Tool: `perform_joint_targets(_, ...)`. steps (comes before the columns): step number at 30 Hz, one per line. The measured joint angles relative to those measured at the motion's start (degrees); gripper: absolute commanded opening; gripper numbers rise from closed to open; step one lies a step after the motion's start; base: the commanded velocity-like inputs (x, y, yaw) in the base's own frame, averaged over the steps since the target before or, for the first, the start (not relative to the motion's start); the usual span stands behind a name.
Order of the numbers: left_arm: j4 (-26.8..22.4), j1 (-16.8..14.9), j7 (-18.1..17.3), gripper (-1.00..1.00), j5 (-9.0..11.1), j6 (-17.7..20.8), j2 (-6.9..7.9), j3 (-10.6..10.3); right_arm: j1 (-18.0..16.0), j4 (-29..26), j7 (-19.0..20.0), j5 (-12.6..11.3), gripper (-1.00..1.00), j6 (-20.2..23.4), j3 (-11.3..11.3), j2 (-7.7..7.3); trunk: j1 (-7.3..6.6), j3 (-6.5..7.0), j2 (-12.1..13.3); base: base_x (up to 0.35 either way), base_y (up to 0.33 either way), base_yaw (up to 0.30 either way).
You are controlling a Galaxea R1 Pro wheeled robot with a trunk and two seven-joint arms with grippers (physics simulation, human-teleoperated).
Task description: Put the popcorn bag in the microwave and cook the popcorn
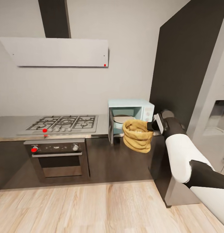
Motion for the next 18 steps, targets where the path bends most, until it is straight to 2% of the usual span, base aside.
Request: perform_joint_targets(18,0.0,0.0,-0.1,1.00,0.0,0.0,0.00,0.0,0.0,-2.5,0.0,-0.1,-1.00,0.0,0.0,0.09,0.00,0.00,0.0,0.315,0.000,0.000)
